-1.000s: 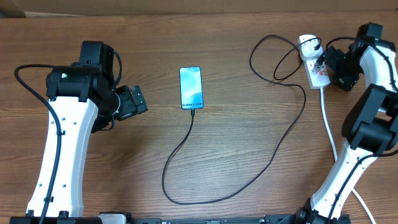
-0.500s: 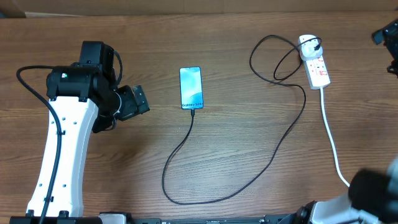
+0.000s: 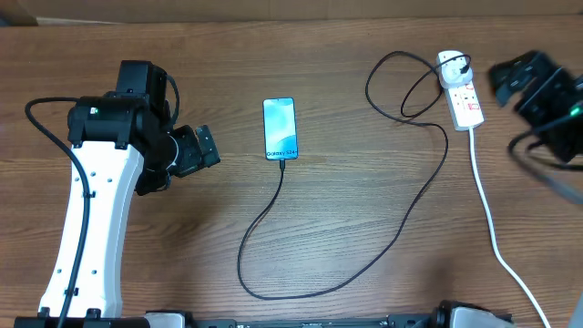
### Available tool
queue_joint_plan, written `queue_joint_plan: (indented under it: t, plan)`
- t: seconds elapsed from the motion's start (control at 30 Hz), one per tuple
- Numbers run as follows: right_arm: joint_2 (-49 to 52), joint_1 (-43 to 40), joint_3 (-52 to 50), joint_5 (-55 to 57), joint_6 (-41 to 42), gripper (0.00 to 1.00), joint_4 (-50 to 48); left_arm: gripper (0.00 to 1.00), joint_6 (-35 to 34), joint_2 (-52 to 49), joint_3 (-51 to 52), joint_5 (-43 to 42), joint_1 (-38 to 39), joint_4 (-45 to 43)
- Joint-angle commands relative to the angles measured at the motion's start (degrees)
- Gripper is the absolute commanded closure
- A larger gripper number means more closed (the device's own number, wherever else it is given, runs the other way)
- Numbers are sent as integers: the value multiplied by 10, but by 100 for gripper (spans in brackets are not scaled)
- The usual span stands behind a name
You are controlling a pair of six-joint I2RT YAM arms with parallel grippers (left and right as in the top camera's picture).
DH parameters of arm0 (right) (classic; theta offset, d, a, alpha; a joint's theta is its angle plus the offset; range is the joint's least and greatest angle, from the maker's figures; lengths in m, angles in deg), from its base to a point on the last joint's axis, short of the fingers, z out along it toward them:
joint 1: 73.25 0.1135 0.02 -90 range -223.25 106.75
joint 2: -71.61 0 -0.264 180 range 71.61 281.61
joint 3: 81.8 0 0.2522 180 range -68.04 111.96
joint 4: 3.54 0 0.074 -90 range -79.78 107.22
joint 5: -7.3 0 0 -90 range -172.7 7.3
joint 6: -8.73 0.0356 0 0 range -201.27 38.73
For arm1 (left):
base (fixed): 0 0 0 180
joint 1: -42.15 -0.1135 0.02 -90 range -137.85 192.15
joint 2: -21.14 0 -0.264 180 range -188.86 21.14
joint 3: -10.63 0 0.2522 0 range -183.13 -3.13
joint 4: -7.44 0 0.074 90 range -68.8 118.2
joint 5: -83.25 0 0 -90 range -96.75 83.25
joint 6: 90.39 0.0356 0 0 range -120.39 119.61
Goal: Plug charger to phone and switch on socket
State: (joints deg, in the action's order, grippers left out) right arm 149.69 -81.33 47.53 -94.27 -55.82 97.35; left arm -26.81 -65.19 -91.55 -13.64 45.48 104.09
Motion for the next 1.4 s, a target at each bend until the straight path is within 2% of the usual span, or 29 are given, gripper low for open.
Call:
queue_joint_plan:
  t: [0.0, 0.13, 0.33, 0.47, 0.63, 0.87, 1.37]
  plan:
    - [-28, 54, -27, 22, 1, 0, 0, 0, 11, -1, 4, -6, -3, 0]
    - [-68, 93, -59, 40, 1, 0, 2, 0, 11, -1, 4, -6, -3, 0]
    - [-153, 98, -131, 44, 1, 0, -4, 0, 11, -1, 4, -6, -3, 0]
    - [-268, 98, -252, 56, 1, 0, -48, 0, 11, -1, 4, -6, -3, 0]
    - [-355, 98, -365, 60, 0, 0, -106, 0, 11, -1, 4, -6, -3, 0]
    - [-364, 98, -427, 66, 0, 0, -118, 0, 11, -1, 4, -4, -3, 0]
    - [-360, 98, -429, 66, 0, 0, -122, 1, 11, -2, 4, -4, -3, -9]
